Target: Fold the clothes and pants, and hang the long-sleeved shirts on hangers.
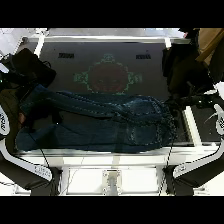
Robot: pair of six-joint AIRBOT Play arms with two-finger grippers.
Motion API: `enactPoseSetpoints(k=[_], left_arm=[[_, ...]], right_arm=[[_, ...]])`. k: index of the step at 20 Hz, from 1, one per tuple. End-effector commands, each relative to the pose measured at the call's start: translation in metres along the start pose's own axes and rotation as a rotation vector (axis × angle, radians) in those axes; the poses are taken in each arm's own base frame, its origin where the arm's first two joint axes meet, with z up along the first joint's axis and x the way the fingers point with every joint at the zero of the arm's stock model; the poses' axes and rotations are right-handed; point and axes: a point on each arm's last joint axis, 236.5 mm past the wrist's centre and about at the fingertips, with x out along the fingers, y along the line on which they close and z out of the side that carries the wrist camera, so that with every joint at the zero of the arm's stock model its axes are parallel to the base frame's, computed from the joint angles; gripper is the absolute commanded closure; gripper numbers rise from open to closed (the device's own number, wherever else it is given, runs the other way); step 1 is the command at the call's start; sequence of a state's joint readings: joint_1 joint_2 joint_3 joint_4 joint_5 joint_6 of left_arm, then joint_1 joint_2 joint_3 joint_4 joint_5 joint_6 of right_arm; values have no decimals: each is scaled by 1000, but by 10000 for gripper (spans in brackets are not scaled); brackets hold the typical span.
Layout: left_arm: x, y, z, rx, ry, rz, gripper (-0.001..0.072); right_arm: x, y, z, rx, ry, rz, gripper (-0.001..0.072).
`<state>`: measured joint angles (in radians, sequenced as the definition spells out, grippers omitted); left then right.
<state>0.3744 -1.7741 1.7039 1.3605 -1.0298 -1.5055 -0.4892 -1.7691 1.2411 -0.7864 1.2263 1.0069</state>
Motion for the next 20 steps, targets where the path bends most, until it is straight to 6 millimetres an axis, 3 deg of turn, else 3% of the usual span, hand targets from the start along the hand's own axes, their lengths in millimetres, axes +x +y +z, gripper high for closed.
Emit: enactPoseSetpoints(k=[1, 2, 3, 6, 10, 13, 15, 17, 20], left_arm=[[0, 0, -1, -1, 3, 0, 688], [0, -3, -1, 2, 6, -3, 687], [-1, -5, -1, 6, 6, -4, 688], [-16, -13, 10, 24, -44, -9, 688], [-68, -22, 52, 40, -230, -10, 688], [-97, -39, 69, 65, -322, -24, 688], [-94, -56, 66, 96, -315, -41, 688], [-75, -65, 58, 132, -279, -33, 689], [-41, -46, 49, 102, -227, 55, 689]], right_arm=[[8, 14, -5, -38, 29, 41, 483], [7, 17, -7, -40, 37, 49, 614], [4, 20, -8, -50, 46, 58, 676], [-26, 35, 5, -110, 41, 78, 677], [-115, 26, 47, -132, -120, -87, 677], [-178, 14, 58, -107, -246, -190, 677], [-193, 5, 58, -85, -280, -215, 677], [-193, -8, 59, -56, -278, -250, 677], [-188, -24, 75, -17, -328, -287, 677]])
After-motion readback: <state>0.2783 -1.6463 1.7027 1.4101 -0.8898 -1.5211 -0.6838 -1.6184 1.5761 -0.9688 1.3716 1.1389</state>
